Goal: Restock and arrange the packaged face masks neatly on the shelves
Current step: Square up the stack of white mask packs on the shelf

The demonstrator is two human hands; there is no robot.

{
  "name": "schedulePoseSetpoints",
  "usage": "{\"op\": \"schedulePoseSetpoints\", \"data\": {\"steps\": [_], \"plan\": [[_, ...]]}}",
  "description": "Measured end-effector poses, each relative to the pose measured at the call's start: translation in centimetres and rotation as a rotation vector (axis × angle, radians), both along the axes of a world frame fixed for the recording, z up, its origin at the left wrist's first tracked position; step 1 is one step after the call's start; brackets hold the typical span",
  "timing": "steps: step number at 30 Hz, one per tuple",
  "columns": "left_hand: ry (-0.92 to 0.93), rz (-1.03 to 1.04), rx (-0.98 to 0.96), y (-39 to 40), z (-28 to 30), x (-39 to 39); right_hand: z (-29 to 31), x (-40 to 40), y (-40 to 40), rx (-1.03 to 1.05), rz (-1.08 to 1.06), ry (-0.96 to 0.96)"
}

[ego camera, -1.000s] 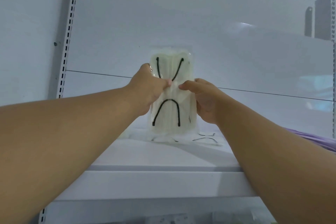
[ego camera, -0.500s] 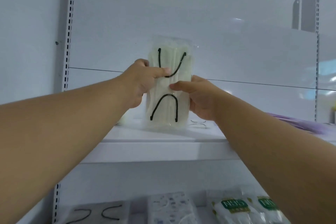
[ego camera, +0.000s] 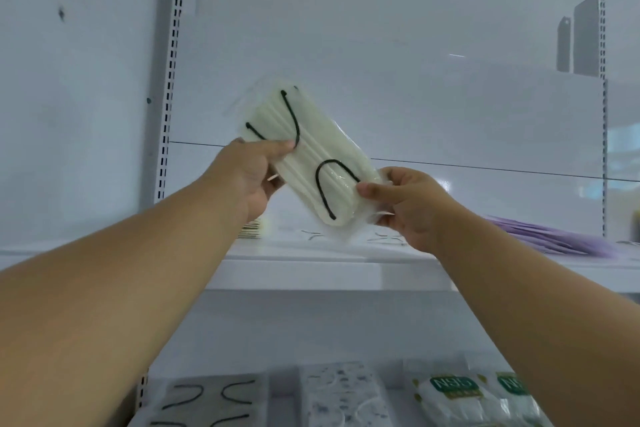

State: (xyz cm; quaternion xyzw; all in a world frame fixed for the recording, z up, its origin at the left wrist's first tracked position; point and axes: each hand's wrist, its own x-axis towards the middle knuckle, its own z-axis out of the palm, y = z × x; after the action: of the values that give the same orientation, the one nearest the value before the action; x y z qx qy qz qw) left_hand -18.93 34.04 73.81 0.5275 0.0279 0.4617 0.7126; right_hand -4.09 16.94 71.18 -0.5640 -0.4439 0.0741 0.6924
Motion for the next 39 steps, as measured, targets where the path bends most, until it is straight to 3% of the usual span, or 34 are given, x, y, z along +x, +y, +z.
{"op": "schedulePoseSetpoints", "data": {"steps": [4, 9, 11, 15, 19, 23, 31, 36, 39], "plan": [[0.051, 0.162, 0.203, 2.8, -0.6, -4.2, 0.9, -0.8, -0.7, 0.012, -0.067, -0.022], [0.605, 0.201, 0.560, 3.7, -3.0, -7.7, 0.6, -2.5, 0.0, -0.025, -0.063, 0.038], [0.734, 0.292, 0.642, 3.5, -3.6, -8.1, -0.1, -3.0, 0.7, -0.058, -0.054, 0.079], [0.649, 0.250, 0.488, 3.3, -3.3, -8.1, -0.8, -4.2, 1.5, -0.074, -0.125, 0.130], [0.590, 0.187, 0.385, 3.0, -3.3, -7.5, -0.2, -5.3, 1.5, -0.132, -0.067, 0.216], [0.530, 0.159, 0.288, 4.1, -3.2, -7.7, -0.5, -4.4, 1.2, -0.072, -0.161, 0.220], [0.541, 0.143, 0.346, 3.9, -3.4, -7.5, -0.2, -4.6, 1.1, -0.205, -0.090, 0.221], [0.607, 0.193, 0.505, 5.3, -3.2, -8.8, -0.3, -4.1, 0.4, -0.238, -0.171, 0.020], [0.617, 0.110, 0.532, 5.9, -3.3, -9.7, -0.7, -3.3, -0.6, -0.316, -0.063, -0.082]]}}
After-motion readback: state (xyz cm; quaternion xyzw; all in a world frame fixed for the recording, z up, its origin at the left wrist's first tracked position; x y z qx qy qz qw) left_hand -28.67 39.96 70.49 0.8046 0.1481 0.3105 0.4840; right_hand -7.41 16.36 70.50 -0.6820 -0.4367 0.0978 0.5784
